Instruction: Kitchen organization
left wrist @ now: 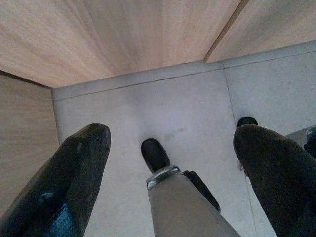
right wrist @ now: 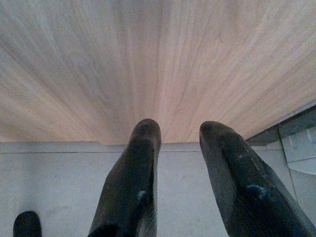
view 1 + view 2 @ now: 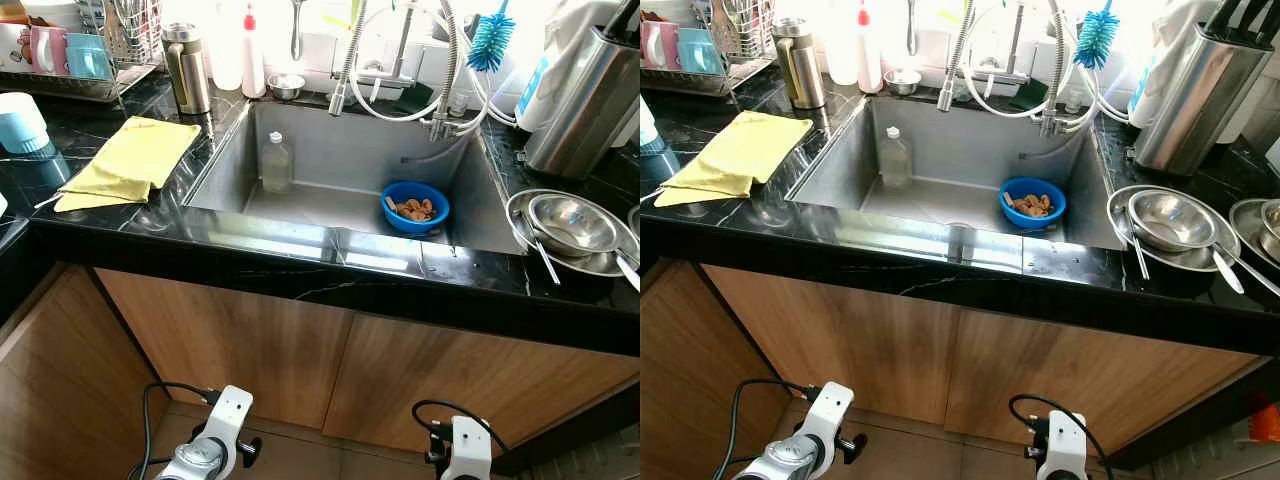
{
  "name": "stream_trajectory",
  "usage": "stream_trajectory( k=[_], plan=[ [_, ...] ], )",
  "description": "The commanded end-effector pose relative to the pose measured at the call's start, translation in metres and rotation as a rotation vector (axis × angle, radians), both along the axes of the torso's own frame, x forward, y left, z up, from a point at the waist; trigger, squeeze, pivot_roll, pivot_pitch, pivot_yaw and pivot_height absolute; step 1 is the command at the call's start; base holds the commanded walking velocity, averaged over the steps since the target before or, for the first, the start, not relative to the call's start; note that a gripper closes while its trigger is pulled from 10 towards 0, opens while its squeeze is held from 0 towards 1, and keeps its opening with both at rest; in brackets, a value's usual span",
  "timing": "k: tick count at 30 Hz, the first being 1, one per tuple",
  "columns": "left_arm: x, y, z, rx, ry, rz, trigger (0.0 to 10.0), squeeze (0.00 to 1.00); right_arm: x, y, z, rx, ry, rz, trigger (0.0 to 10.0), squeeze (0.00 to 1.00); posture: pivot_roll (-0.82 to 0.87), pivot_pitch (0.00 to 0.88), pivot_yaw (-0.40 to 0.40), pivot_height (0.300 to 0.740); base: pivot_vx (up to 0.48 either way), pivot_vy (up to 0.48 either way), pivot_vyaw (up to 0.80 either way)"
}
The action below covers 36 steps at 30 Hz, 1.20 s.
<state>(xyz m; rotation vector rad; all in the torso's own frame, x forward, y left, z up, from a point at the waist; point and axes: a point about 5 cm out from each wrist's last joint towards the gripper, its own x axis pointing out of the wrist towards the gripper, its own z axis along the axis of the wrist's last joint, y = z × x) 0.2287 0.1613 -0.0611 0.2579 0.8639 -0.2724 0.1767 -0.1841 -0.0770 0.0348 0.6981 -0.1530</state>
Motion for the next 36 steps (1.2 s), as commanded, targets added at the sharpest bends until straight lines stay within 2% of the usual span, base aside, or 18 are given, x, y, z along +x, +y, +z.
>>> stream_trajectory(
  k=[1,6,7,11,24,36],
  plan=[
    [0.001,-0.002,0.000,0.003,0.004,-0.017,10.0,0.00,0.002,-0.002,0.002,-0.013,-0.015,-0.001,10.0,0.00,0.12,0.064,-0.092,0.736,0.000,0.000,0.00],
    [0.001,-0.002,0.000,0.003,0.004,-0.017,10.0,0.00,0.002,-0.002,0.002,-0.014,-0.015,-0.001,10.0,0.00,0.12,0.064,-0.092,0.736,0.000,0.000,0.00],
    [0.001,-0.003,0.000,0.002,0.003,-0.021,10.0,0.00,0.005,0.001,0.004,-0.020,-0.046,0.005,10.0,0.00,0.13,0.038,-0.103,0.736,0.000,0.000,0.00],
    [0.000,-0.004,0.000,0.001,0.003,-0.026,10.0,0.00,0.007,0.006,0.008,-0.031,-0.099,0.016,10.0,0.00,0.13,0.033,-0.104,0.736,0.000,0.000,0.00],
    [-0.003,-0.007,-0.002,0.004,0.008,-0.052,10.0,0.00,-0.007,0.011,0.006,-0.028,-0.114,0.014,10.0,0.00,0.14,0.000,-0.113,0.736,0.000,0.000,0.00],
    [-0.005,-0.010,-0.003,0.006,0.012,-0.071,10.0,0.00,-0.016,0.002,0.017,-0.047,-0.228,-0.041,10.0,0.00,0.15,0.000,-0.121,0.736,0.000,0.000,0.00]
  ],
)
